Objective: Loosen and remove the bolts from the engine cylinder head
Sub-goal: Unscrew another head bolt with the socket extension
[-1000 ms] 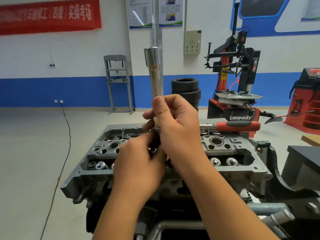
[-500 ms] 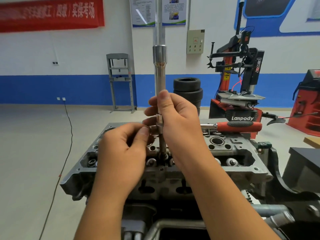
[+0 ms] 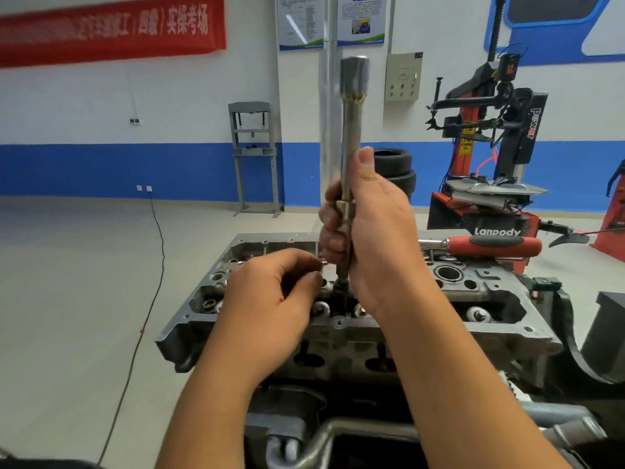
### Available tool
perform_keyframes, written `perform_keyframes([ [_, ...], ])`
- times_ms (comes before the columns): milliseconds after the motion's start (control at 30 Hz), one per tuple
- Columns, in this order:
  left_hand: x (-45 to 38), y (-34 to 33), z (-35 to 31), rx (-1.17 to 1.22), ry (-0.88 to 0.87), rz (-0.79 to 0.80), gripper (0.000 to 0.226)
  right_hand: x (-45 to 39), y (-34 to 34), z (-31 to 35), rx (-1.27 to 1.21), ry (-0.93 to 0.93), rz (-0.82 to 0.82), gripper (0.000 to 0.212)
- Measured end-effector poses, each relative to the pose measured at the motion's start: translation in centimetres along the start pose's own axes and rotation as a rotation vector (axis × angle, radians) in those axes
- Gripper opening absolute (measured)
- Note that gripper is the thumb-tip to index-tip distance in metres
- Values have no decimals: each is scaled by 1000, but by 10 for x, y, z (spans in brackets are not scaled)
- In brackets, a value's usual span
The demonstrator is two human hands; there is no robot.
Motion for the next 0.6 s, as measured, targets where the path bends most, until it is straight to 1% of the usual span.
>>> perform_keyframes([
  [133, 2, -7, 1, -80, 27, 145, 21, 0, -4, 9, -44, 75, 7, 50],
  [200, 2, -10, -1, -126, 16, 168, 18, 0, -6, 11, -49, 107, 8, 50],
  [267, 2, -12, -6, -157, 2, 170, 16, 0, -7, 13, -39, 121, -1, 50],
  [367, 2, -16, -13, -197, 13, 148, 32, 1, -8, 13, -29, 130, -26, 50],
  [433, 0, -18, -15, -211, 22, 124, 34, 1, -9, 14, -30, 143, -41, 50],
  [600, -2, -21, -15, -176, -1, 69, 12, 2, -10, 18, -29, 202, -66, 46],
])
Point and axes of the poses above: each hand's wrist, its own x-axis away from the middle knuckle, its own y-axis out of the back of the hand, z = x × y, the point moved 4 cm from there along -x, towards the middle knuckle, and after that the axes turned 5 degrees about y, right-handed, at the moved point
